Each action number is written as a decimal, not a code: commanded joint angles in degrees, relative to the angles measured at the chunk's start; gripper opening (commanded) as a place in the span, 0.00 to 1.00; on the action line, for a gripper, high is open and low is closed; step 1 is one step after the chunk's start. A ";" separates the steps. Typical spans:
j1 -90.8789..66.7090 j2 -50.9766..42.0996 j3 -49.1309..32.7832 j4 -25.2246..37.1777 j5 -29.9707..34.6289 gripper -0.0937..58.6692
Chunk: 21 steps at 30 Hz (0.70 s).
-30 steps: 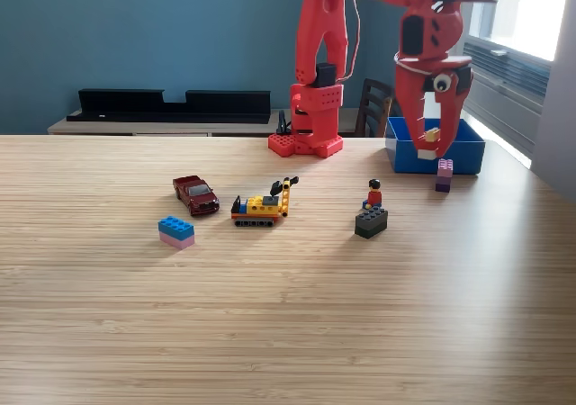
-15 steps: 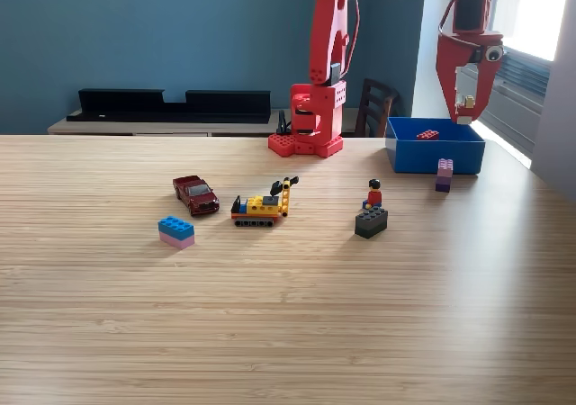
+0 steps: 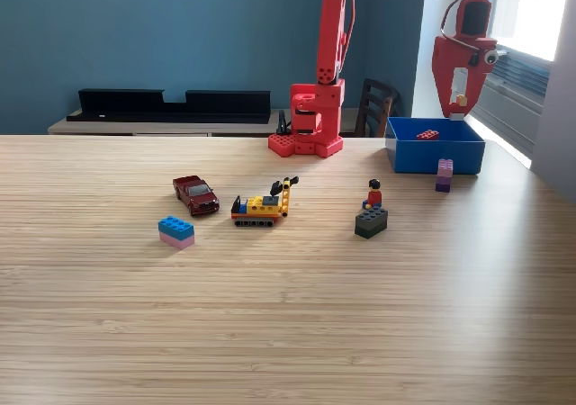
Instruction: Grasp a lego block and put it in the bin.
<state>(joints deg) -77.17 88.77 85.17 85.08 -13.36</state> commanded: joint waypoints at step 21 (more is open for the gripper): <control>36.65 1.85 -1.05 0.53 9.23 0.00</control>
<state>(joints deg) -51.86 88.77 85.17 85.08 -6.86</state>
